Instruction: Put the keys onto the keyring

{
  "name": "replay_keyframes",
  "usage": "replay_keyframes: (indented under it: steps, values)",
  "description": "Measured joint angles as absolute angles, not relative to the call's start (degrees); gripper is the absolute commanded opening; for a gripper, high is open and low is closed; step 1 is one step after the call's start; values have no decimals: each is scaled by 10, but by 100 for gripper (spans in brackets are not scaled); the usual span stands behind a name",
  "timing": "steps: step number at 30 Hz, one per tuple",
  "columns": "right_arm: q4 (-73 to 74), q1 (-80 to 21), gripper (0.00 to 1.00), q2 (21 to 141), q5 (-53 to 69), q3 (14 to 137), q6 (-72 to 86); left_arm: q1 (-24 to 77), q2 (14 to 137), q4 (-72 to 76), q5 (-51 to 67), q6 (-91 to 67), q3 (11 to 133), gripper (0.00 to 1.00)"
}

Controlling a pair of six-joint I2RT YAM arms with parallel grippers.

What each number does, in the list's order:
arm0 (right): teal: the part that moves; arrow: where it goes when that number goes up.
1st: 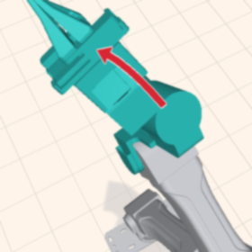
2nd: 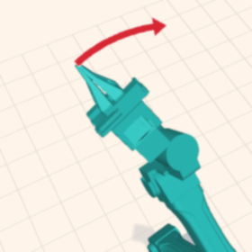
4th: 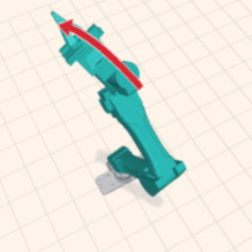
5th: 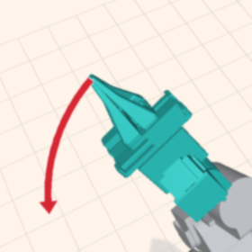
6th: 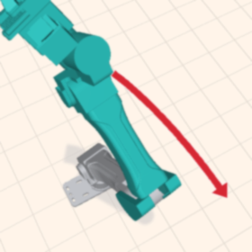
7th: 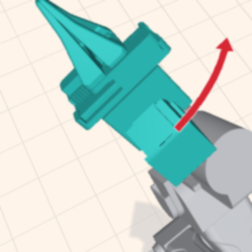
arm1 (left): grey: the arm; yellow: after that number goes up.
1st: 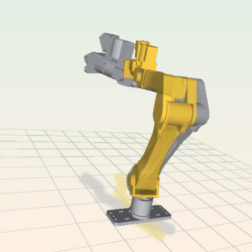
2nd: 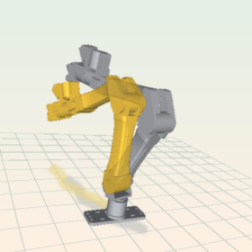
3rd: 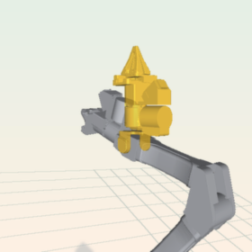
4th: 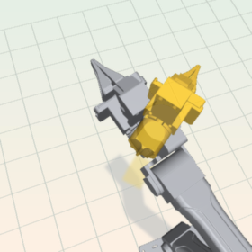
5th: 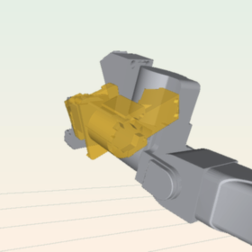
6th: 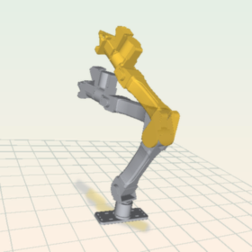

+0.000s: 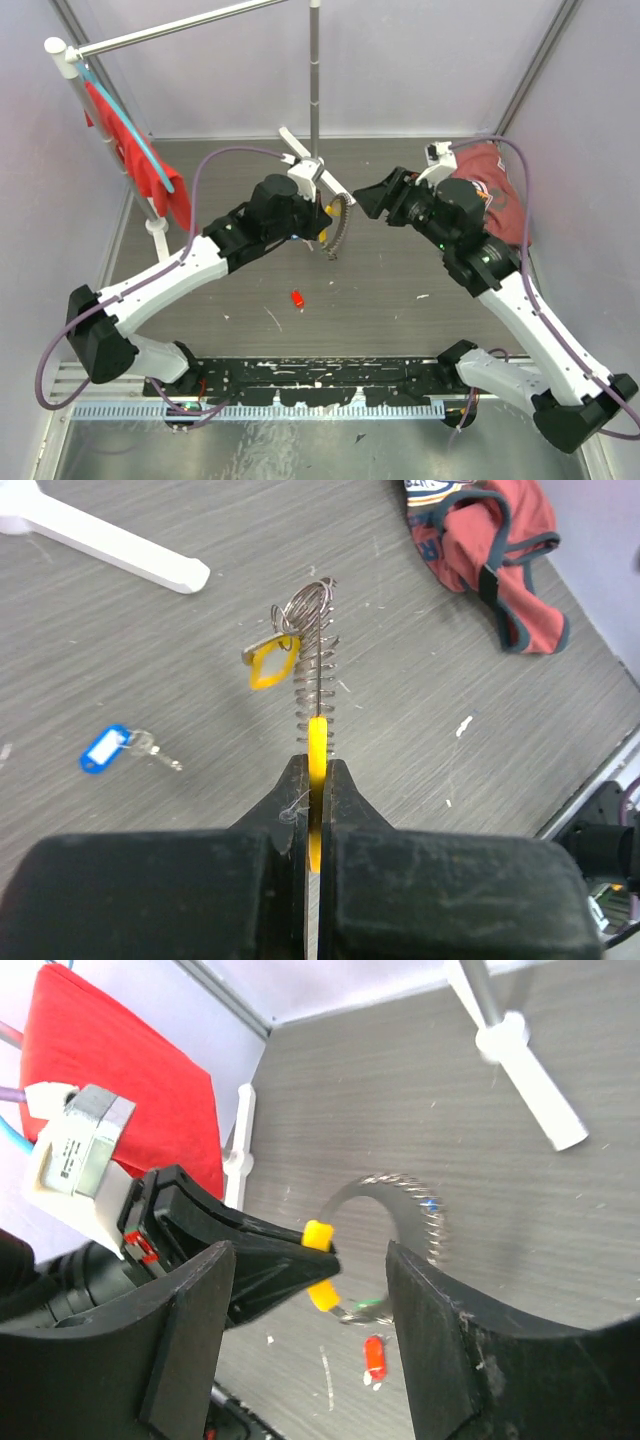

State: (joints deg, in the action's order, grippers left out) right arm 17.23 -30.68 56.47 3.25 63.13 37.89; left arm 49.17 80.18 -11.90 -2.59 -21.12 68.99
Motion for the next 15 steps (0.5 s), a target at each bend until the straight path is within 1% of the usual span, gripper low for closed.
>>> replay_keyframes:
  steps: [5, 9, 15]
  values:
    - [191, -307, 71, 522, -8, 636, 311, 492, 799, -246, -77, -177, 778, 0]
    - [194, -307, 71, 521, -30, 637, 259, 491, 801, -337, -114, -155, 849, 0]
    - [194, -307, 70, 539, -29, 637, 210, 491, 801, -455, -118, -107, 873, 0]
